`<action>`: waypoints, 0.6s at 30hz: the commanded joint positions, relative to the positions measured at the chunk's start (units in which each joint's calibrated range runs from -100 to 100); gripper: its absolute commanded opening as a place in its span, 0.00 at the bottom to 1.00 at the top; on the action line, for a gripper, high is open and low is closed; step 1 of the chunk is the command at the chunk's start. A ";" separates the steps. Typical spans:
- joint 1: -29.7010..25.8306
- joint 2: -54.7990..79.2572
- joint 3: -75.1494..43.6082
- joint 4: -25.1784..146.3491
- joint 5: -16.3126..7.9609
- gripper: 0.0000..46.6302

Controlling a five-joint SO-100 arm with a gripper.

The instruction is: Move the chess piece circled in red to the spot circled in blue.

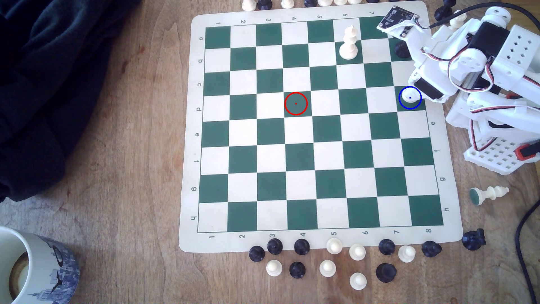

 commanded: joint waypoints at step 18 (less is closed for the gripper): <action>0.06 -3.41 -2.04 1.17 -0.29 0.45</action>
